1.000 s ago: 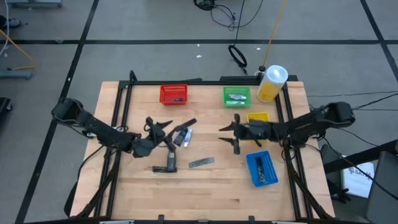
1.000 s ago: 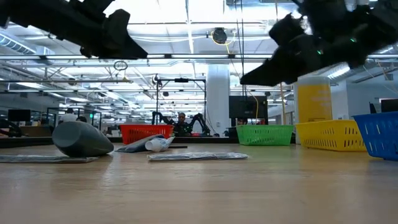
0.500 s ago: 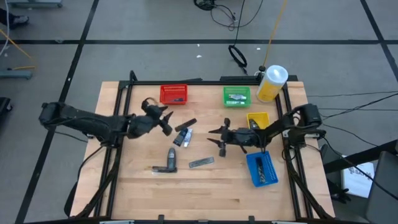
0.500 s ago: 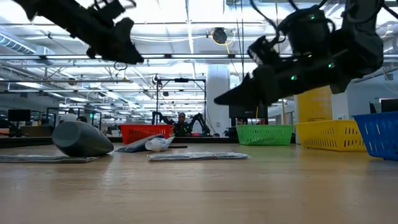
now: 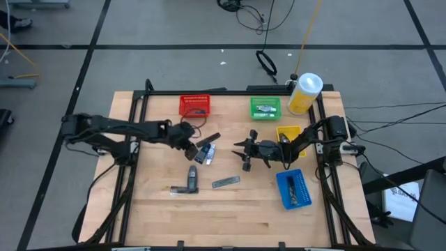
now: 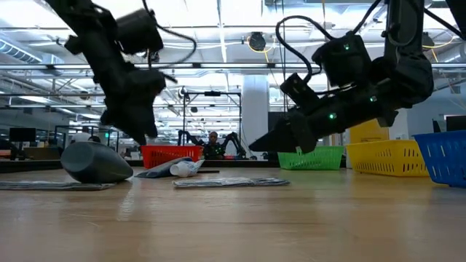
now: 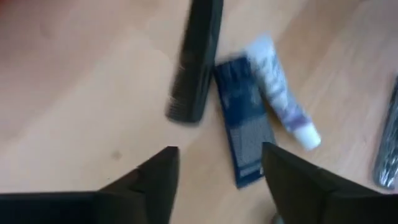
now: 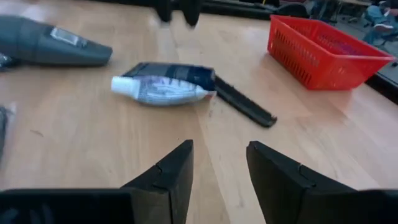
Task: Pick & Place Travel size toiletries
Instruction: Put the blue shave cream into the red bin
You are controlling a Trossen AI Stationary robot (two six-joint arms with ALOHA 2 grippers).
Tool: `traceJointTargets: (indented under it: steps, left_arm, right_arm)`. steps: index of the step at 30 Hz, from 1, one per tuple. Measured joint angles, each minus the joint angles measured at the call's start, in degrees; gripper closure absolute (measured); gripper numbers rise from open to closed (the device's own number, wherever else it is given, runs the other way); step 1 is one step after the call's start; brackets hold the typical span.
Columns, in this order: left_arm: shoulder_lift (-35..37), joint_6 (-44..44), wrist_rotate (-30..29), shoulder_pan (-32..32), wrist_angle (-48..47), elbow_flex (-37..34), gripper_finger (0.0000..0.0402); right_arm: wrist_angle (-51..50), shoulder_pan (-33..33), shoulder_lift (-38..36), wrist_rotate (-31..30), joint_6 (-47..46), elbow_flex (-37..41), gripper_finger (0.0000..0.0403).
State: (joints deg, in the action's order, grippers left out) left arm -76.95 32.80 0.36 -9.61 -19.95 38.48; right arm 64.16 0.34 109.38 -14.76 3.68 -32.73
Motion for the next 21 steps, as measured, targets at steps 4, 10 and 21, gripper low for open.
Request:
traceJointTargets:
  steps: [4,10,21]
  left_arm:
    - [-5.9,2.4,2.6,0.7,4.2,0.0,0.0113]
    - [-11.7,9.7,-3.9,3.7,11.5,0.0,0.0075]
    - [-16.4,18.8,-21.7,10.0,17.2,0.0,0.015]
  right_arm:
    - [0.2,0.0,-0.1,0.0,0.0,0.0,0.0264]
    - [-0.1,0.0,-0.1,0.0,0.0,0.0,0.0264]
    - [-0.1,0.0,-0.1,0.0,0.0,0.0,0.0266]
